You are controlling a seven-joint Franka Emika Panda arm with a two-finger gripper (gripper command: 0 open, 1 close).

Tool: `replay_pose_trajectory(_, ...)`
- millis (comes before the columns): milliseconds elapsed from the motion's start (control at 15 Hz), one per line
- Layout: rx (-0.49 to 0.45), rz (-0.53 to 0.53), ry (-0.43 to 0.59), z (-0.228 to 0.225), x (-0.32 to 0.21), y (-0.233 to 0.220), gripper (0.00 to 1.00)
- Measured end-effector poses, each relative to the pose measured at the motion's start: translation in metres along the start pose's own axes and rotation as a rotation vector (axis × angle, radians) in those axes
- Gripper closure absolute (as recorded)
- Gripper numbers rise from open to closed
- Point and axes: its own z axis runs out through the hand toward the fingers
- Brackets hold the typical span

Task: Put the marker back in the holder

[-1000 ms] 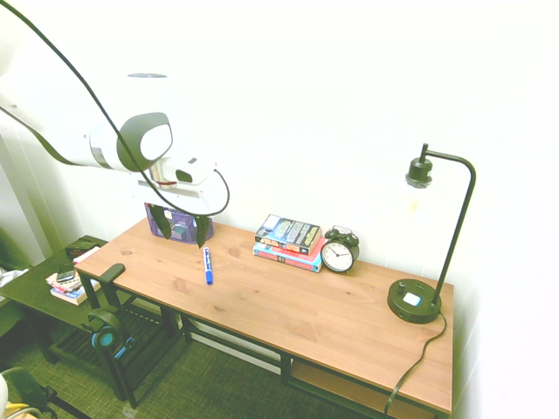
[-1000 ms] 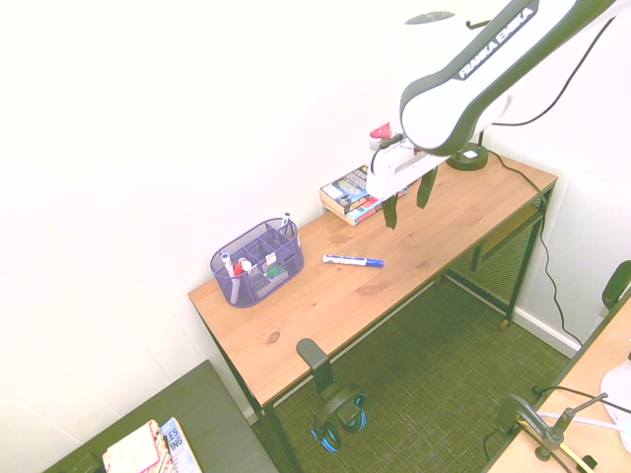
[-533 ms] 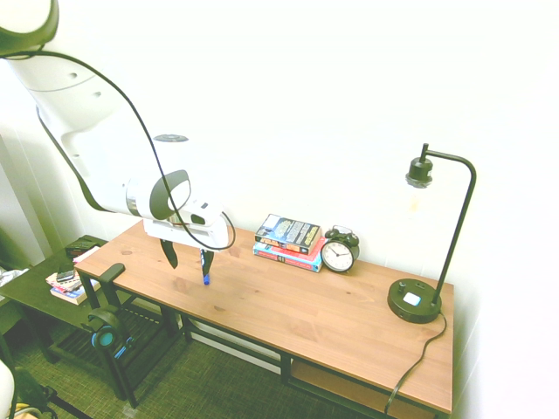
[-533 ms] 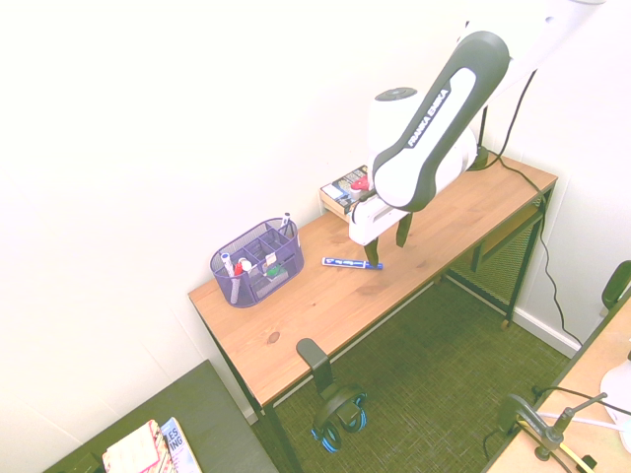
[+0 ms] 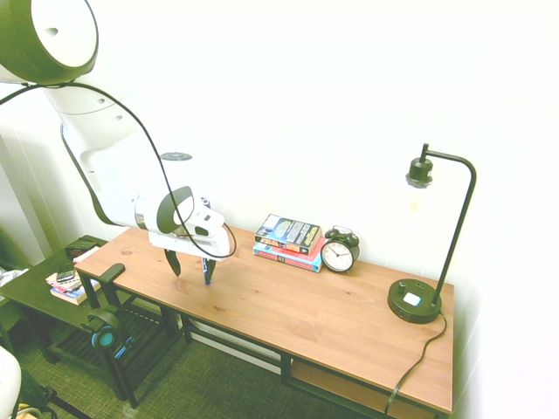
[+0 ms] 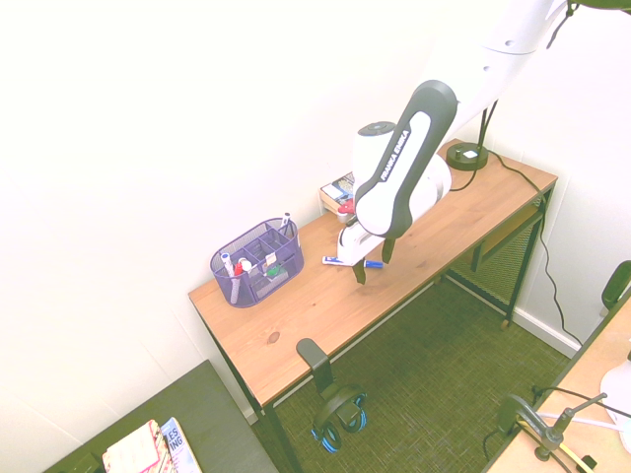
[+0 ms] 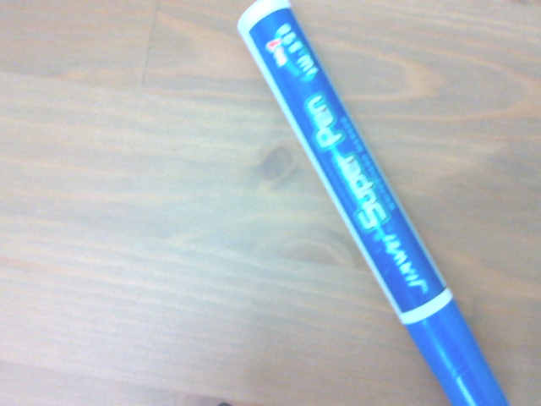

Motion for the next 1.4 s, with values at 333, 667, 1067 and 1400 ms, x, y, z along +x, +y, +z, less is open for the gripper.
replay_pose_trajectory(333, -0.002, -0.003, 0.008, 0.011, 0.016, -0.006, 1.00)
replay_pose_trajectory(667, -0.002, -0.009, 0.007, 0.014, 0.012, -0.012, 1.00)
replay_pose_trajectory(1067, -0.003, -0.016, 0.004, 0.014, 0.008, -0.015, 1.00)
replay_pose_trajectory(1400, -0.011, -0.003, -0.040, -0.002, -0.003, -0.029, 1.00)
